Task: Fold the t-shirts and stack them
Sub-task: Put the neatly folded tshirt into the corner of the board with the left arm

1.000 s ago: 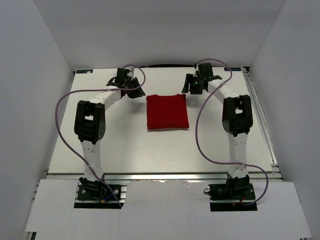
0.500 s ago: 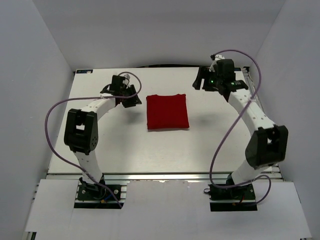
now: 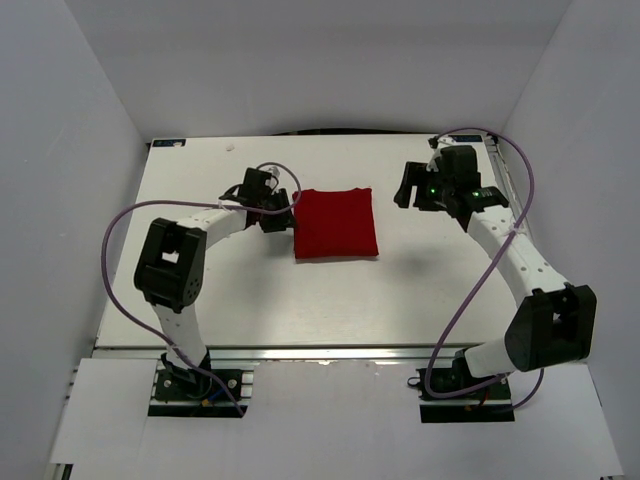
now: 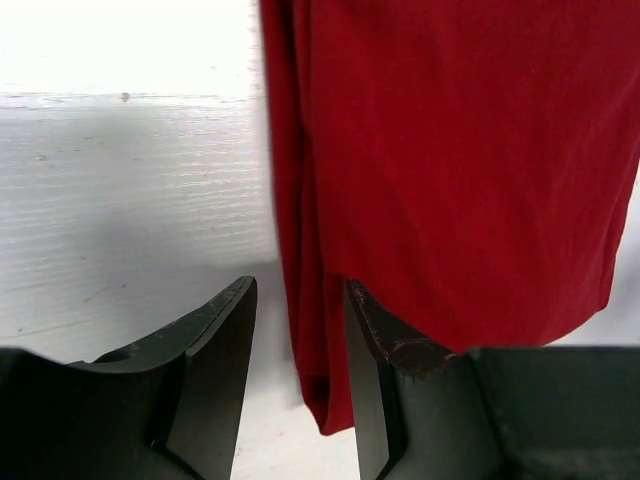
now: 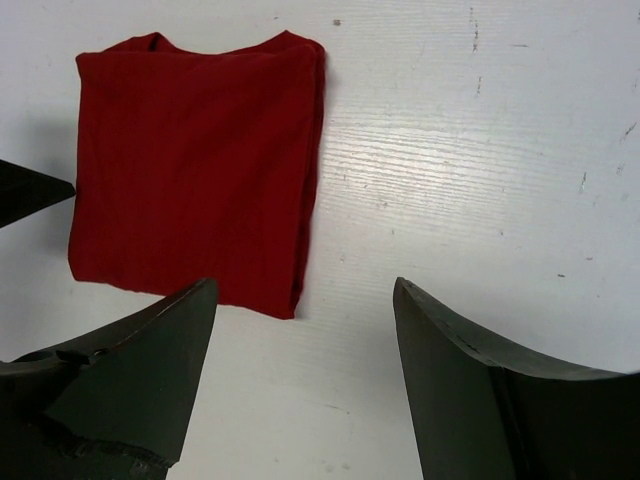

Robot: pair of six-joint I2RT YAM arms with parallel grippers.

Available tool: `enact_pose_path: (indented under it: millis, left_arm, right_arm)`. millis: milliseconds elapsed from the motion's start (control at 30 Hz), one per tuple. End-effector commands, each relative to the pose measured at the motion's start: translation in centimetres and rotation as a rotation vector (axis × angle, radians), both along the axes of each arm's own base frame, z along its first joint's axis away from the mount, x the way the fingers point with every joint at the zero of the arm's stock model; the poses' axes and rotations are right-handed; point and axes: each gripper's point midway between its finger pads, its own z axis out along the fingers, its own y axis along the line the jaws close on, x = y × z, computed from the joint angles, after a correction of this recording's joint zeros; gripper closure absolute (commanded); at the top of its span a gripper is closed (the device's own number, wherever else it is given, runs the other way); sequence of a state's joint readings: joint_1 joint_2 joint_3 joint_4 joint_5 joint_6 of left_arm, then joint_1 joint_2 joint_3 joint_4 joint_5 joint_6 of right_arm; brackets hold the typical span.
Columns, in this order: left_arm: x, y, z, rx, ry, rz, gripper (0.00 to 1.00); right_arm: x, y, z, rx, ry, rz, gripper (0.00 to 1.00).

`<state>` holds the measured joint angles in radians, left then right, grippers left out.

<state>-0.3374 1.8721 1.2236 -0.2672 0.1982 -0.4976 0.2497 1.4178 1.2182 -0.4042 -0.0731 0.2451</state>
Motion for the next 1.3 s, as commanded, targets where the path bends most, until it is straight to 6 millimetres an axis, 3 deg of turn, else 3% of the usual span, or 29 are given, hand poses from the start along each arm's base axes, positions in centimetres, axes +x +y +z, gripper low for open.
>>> enact_pose_path:
  millis: [0,267,300,533,633,733,767,800,833,1000,1267]
  left_arm:
    - [1.1,-0.6,2.9,-0.023,-0.094,0.011,0.49]
    - [1.0,-2.0,0.6,0.019,-0.04,-0.012,0.49]
    - [0.9,-1.9,-0.5,0.05,-0.021,-0.012,0.49]
    - [1.0,-0.8,-3.1,0.174,0.027,0.025,0.54]
    - [1.0,0.4,-3.9,0.263,0.039,0.055,0.62]
    - [1.0,0.9,-4.3,0.292,0.048,0.067,0.75]
    - [1.0,0.9,-4.4,0.297,0.049,0.068,0.83]
    - [1.0,1.0,-4.4,0.301,0.052,0.069,0.96]
    - [1.0,1.3,-4.6,0.313,0.056,0.076,1.0]
    - [1.5,2.0,-4.2,0.348,0.043,0.108,1.0]
    - [3.9,5.7,-3.3,0.404,0.013,0.288,1.0]
  right_arm:
    - [-0.2,-0.6,0.8,-0.024,-0.034,-0.003,0.22]
    - [-0.1,-0.4,1.0,-0.017,-0.036,0.004,0.23]
    - [0.0,-0.4,1.2,-0.015,-0.04,0.006,0.24]
    - [0.0,-0.5,1.5,-0.018,-0.053,0.01,0.24]
    - [-0.1,-0.4,1.6,-0.02,-0.057,0.013,0.24]
    - [-0.1,-0.5,1.7,-0.021,-0.061,0.014,0.24]
    - [-0.2,-0.5,1.6,-0.022,-0.059,0.014,0.24]
    - [-0.1,-0.4,1.7,-0.021,-0.064,0.017,0.24]
    - [-0.1,-0.5,1.7,-0.022,-0.065,0.017,0.24]
    - [-0.2,-0.3,1.7,-0.018,-0.064,0.024,0.24]
    - [-0.4,-0.2,1.8,-0.007,-0.064,0.032,0.24]
